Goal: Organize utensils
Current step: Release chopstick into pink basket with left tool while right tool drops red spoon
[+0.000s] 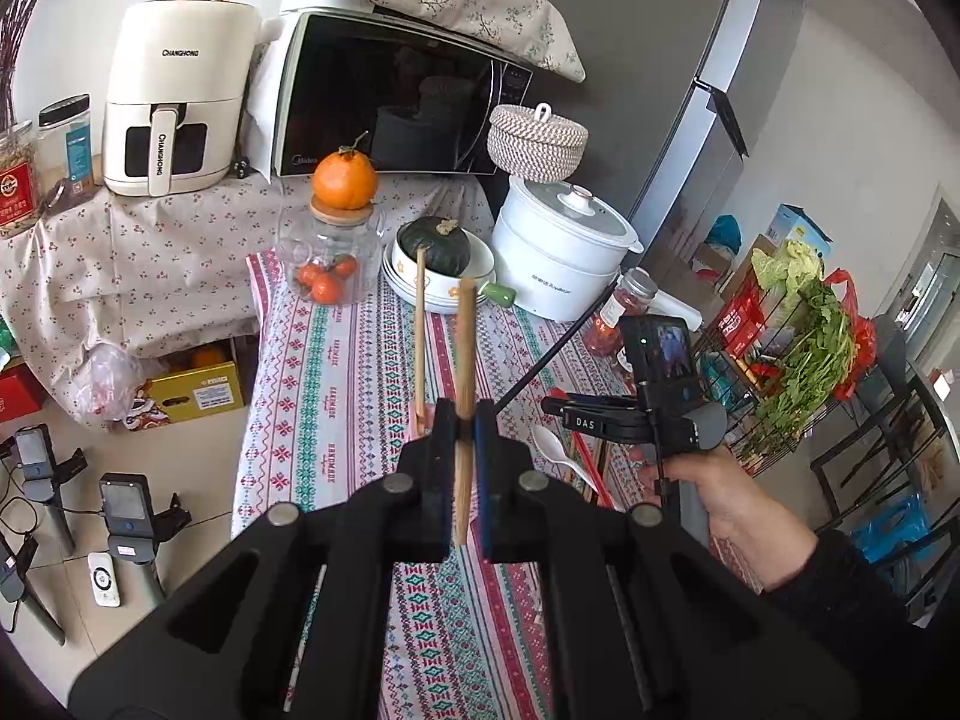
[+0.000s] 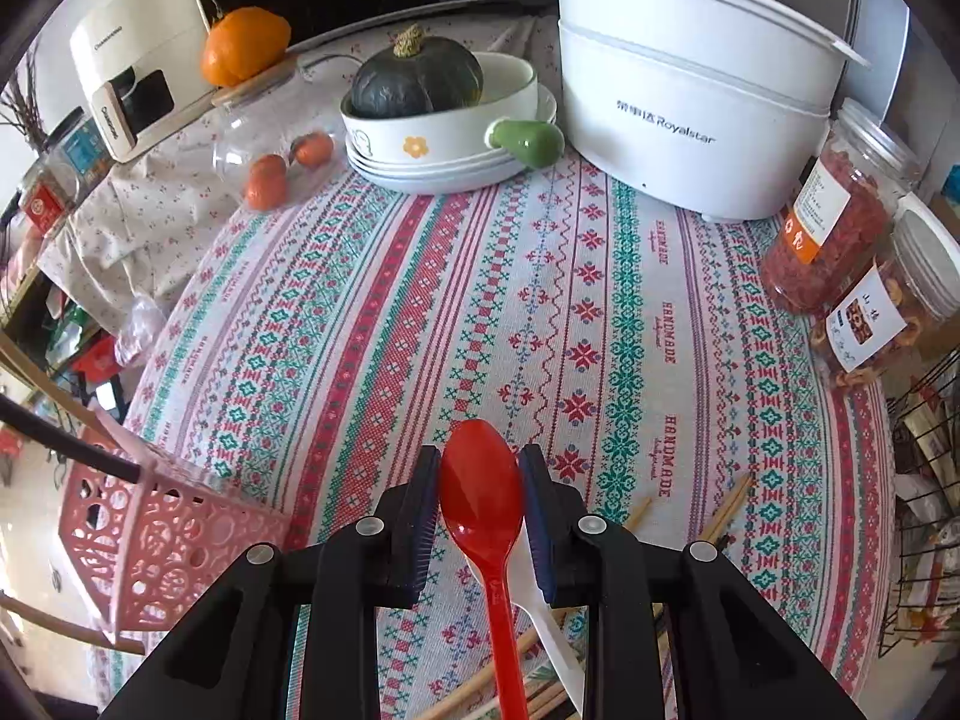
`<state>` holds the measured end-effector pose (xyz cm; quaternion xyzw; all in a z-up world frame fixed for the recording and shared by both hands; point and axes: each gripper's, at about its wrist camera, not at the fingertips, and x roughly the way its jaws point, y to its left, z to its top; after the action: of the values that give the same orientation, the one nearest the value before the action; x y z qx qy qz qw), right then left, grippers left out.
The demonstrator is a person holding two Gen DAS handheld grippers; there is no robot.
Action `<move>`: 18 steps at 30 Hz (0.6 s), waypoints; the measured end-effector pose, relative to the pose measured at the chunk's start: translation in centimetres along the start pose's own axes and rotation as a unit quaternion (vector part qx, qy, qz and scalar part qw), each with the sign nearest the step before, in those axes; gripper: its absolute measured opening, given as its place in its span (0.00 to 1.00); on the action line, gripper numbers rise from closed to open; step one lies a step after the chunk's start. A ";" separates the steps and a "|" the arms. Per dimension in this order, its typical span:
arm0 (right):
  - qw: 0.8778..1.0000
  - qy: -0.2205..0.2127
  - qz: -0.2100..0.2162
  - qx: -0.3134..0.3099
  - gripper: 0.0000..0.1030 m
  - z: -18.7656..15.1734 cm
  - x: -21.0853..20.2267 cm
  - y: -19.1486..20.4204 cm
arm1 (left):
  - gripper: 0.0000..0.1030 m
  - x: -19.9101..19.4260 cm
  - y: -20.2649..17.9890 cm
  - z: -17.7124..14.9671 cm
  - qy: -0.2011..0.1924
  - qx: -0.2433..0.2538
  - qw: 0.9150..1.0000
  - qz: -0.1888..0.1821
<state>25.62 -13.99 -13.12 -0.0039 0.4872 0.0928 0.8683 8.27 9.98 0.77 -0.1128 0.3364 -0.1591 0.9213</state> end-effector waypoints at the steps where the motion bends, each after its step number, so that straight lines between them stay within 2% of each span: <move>1: 1.000 -0.011 0.003 0.001 0.26 0.0 -1.1 -0.1 | 0.07 -0.3 0.0 0.1 -0.009 -0.002 1.000 -0.002; 8: 0.996 -0.082 0.027 0.010 0.26 -1.4 -8.5 0.6 | 0.07 -1.5 -0.3 0.9 -0.082 -0.011 0.997 -0.005; 11: 0.994 -0.104 0.039 0.013 0.26 -2.6 -10.8 0.9 | 0.07 -1.2 -0.4 1.1 -0.109 -0.007 0.994 0.007; 14: 0.991 -0.121 0.047 0.013 0.26 -3.8 -12.2 1.3 | 0.07 0.2 -0.4 1.4 -0.103 0.001 0.995 0.017; 18: 0.988 -0.141 0.058 0.021 0.26 -4.4 -13.4 1.7 | 0.07 3.1 -0.1 1.4 -0.062 0.008 0.997 0.033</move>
<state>14.82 -14.83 -3.89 0.0553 0.3611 0.1323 0.9214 11.46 8.87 0.04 -0.1038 0.2810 -0.1236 0.9461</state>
